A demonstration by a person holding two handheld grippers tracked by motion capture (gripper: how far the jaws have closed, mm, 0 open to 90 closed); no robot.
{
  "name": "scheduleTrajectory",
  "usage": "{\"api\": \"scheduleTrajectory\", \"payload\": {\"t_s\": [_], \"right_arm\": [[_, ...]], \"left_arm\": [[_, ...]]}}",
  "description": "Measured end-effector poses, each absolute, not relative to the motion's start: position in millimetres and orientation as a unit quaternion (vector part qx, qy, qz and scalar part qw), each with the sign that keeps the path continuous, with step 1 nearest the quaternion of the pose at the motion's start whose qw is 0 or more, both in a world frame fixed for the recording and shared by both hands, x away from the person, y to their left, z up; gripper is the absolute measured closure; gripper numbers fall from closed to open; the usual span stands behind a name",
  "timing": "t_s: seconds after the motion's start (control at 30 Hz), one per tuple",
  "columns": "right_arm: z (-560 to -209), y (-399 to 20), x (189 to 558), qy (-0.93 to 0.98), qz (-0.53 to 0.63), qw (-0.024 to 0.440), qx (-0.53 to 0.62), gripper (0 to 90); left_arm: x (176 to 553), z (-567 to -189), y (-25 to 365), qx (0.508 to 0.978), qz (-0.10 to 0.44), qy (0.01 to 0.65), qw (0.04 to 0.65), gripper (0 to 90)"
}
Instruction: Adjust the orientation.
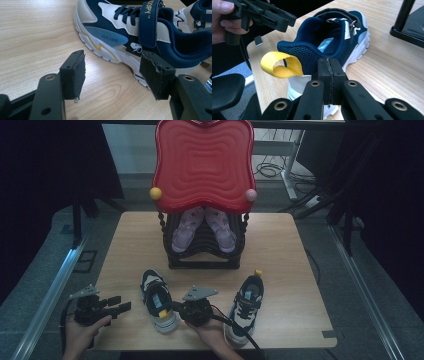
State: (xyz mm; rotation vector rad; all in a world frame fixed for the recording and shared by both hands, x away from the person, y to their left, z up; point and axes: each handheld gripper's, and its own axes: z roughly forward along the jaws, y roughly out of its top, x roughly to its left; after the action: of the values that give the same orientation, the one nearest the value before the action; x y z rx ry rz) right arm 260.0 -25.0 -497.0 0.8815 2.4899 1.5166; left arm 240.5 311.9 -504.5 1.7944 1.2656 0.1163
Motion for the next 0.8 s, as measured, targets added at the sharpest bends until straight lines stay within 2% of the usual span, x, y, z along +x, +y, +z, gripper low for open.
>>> {"api": "scheduleTrajectory", "payload": {"t_s": [0.8], "right_arm": [[-502,7,253,0.82,0.514,0.014,0.251,90.0]], "left_arm": [[240,-505,324,0.717,0.05,0.522,0.458,37.3]]}}
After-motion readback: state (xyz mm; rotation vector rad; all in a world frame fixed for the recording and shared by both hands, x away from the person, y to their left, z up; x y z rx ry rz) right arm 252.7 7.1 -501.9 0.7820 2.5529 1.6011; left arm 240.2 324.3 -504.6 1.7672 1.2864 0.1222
